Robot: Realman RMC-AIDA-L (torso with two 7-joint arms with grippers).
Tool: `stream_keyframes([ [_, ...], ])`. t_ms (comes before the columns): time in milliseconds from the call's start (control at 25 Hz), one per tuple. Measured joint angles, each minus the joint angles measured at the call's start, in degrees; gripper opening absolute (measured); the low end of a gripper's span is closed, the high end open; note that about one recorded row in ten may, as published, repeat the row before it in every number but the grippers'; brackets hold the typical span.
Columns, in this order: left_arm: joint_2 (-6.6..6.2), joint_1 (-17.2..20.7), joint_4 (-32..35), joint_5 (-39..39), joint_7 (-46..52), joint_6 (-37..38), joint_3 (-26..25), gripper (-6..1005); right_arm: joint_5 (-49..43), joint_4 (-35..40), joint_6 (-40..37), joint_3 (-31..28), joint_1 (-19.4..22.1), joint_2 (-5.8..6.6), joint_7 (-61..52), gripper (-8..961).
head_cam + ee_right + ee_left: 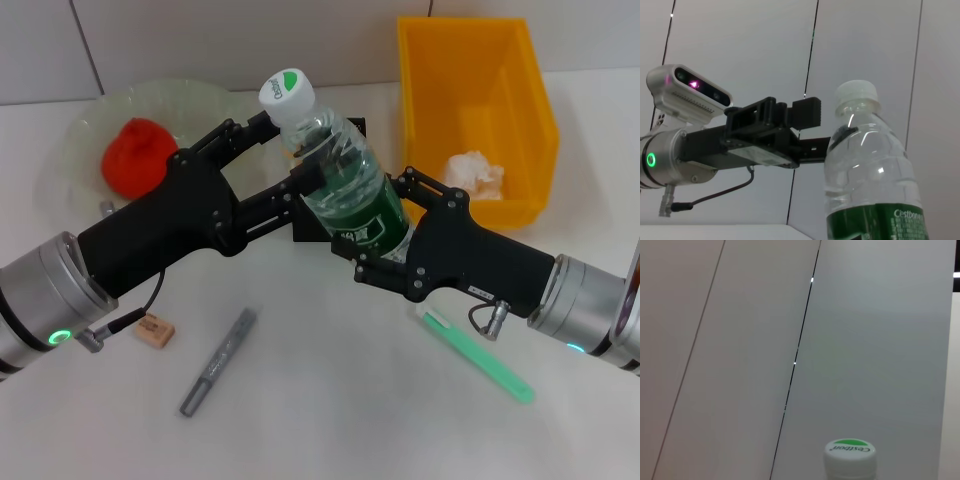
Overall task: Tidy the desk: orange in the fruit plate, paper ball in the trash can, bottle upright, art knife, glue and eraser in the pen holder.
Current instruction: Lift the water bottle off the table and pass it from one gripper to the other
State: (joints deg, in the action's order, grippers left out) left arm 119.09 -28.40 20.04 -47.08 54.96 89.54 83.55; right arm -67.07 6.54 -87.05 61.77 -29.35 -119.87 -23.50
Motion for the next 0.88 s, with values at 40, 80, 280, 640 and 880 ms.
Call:
stream_keyframes([
  [40,0.00,-0.03,0.00,0.12,0.19,-0.13,0.00,753,0.00,-0.11,0.03,0.01,-0.01,-0.01,0.00,769],
  [80,0.00,-0.08,0.00,0.24,0.49,-0.34,-0.02,753,0.00,-0.25,0.06,0.02,0.00,-0.01,0.01,769],
  [280,0.05,-0.39,0.00,0.38,1.91,-1.05,-0.31,753,0.00,-0.70,0.29,0.10,-0.01,-0.01,0.04,769],
  [640,0.09,-0.42,0.05,0.50,1.86,-1.04,-0.51,752,-0.02,-1.16,0.74,0.91,-0.04,-0.01,0.04,770],
  [880,0.09,-0.44,0.52,0.50,1.76,-1.03,-0.14,751,-0.05,-1.37,0.77,0.93,-0.13,-0.01,0.04,770],
])
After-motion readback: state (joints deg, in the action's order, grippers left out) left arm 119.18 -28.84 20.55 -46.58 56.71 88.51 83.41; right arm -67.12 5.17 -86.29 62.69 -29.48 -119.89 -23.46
